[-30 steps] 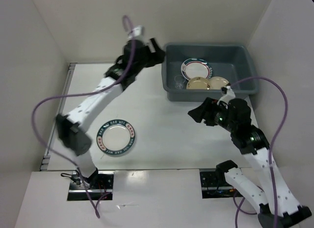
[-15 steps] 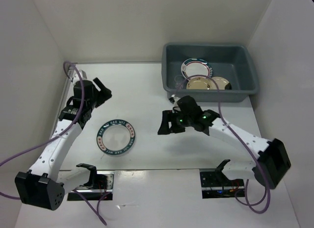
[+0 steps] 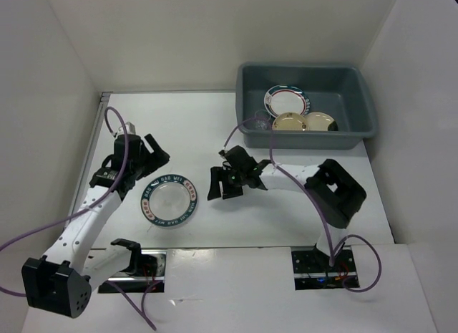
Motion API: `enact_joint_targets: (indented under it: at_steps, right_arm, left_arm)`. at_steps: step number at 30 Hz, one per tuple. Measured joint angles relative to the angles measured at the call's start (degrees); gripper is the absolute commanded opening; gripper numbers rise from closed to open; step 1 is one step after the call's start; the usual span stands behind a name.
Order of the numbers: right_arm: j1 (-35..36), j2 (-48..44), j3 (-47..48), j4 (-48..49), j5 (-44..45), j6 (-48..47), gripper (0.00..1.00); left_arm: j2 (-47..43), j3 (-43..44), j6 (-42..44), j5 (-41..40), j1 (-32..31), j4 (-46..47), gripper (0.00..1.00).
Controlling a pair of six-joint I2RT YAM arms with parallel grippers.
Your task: Place the mixed dishes into the plastic bin
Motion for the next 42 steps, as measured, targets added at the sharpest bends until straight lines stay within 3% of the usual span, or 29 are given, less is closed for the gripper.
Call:
enact_joint_targets:
  at_steps: [7,11,15,16,17,22,30,35,42]
  right_arm:
    - [1.2,10.2,7.1,6.0,-0.6,1.8,0.69]
    - [2.8,14.9,11.9,8.3,-1.0,2.8,0.59]
    - [3.8,18.7,15.6,9.1,-1.1,3.4,0.23]
    - [3.9,19.5,16.0,9.1,-1.1,3.5,0.05]
    - [3.9,20.0,16.1,9.4,-1.4,4.2,0.0]
    - [4.0,18.1,16.7,8.3,-1.9,5.6,0.0]
    - [1.2,2.5,20.0,-10.8,11.2,-1.6,0.0]
    - [-13.2,-4.5,28.8,-14.8,15.2,-5.4,0.0]
    - [-37.8,-5.6,35.5,-15.5,22.0,-7.4,0.0]
  left_arm:
    - [-4.2,-0.7,1.7,-0.1,-1.2,-1.8,0.86]
    - [-4.7,-0.9,2.8,-0.4,-2.0,-3.0,0.87]
    - [-5.0,-0.9,3.0,-0.8,-2.2,-3.9,0.89]
    - [-5.2,-0.9,3.0,-0.9,-2.2,-4.0,0.89]
    - [-5.4,-1.0,3.0,-0.9,-2.2,-4.1,0.89]
    - [-5.9,-1.2,3.0,-1.3,-2.2,-4.3,0.89]
    - [-7.1,0.3,1.3,-8.7,-2.2,-8.4,0.91]
    - [-7.7,4.0,1.2,-10.5,-2.2,-8.6,0.91]
    - [-8.2,3.3,1.1,-9.2,-2.2,-8.2,0.91]
